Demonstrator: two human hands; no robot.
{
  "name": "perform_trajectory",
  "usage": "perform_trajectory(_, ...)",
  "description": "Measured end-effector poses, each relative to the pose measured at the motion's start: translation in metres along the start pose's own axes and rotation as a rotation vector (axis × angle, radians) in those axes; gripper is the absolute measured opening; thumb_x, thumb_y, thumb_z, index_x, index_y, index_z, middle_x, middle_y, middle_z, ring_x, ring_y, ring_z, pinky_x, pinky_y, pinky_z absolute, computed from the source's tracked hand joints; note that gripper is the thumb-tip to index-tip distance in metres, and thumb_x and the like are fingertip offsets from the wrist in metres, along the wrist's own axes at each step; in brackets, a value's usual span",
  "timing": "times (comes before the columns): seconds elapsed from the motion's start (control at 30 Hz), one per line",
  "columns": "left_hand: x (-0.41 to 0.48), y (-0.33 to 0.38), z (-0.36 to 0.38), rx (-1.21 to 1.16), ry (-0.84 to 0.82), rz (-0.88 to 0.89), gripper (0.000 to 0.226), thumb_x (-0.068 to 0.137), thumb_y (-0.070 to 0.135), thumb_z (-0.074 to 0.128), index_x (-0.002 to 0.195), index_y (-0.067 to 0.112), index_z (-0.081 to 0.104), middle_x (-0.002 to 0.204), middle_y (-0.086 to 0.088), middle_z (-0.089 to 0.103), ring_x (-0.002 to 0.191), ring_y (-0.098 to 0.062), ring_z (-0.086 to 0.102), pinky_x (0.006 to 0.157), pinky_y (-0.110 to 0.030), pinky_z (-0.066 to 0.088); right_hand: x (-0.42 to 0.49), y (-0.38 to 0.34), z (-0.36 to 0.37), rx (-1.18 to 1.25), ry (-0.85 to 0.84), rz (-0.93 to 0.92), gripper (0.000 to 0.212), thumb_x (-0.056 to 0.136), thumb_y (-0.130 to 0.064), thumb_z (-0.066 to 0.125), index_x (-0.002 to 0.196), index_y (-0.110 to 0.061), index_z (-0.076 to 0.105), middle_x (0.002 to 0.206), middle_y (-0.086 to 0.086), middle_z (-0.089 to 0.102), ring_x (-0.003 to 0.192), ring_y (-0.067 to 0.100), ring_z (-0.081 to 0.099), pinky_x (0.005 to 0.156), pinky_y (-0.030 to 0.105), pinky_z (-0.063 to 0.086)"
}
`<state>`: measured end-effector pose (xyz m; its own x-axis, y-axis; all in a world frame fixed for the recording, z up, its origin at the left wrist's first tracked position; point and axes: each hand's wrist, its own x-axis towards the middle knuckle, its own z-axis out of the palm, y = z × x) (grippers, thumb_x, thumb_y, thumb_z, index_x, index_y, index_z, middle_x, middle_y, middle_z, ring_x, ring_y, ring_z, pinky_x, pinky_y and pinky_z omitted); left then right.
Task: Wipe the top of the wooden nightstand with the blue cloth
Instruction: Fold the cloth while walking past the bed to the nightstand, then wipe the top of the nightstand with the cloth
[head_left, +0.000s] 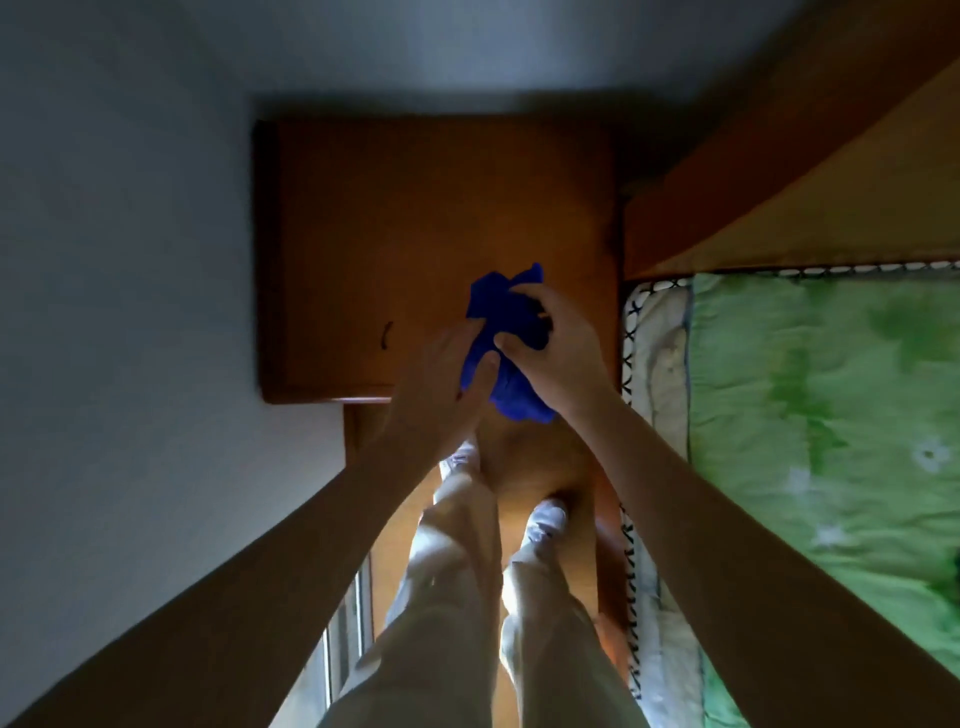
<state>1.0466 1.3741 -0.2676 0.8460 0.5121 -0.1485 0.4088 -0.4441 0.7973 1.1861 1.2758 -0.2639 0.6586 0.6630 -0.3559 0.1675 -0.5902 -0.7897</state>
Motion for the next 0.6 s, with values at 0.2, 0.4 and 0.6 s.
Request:
perform_trajectory(0.2,0.040,-0.077,0.019,0.292,-0.143,-0.061,0.051,0.102,0.045,0.031,0.133,0.014,0.056,0.130,-0.005,0.063,0.115,-0.018,0.059,0.099,-0.036,0.046,0.065,0.048,0.064,-0.225,-0.043,0.051,0.060,0.093,-0.032,0.065,0.148,-0.019,0.043,0.144,0.006,0.046,0.127,0.020,0.049,0.094,0.017,0.037)
perform_trajectory(0.4,0.039,-0.102,0.022,0.409,-0.146,0.012,0.045,0.102,0.037,0.037,0.135,0.013,0.054,0.137,-0.007,0.059,0.119,-0.023,0.056,0.100,-0.038,0.038,0.067,0.062,0.091,-0.498,0.152,-0.108,0.062,0.091,-0.041,0.058,0.148,-0.021,0.042,0.158,0.009,0.032,0.145,0.029,0.031,0.115,0.049,0.032)
perform_trajectory(0.6,0.029,-0.139,0.015,0.550,-0.089,-0.066,0.051,0.102,0.039,0.028,0.137,0.012,0.053,0.145,-0.011,0.052,0.130,-0.031,0.049,0.106,-0.048,0.037,0.066,0.096,0.109,-0.477,0.166,-0.259,0.055,0.094,-0.045,0.056,0.143,-0.019,0.051,0.157,0.008,0.039,0.141,0.029,0.040,0.115,0.052,0.029)
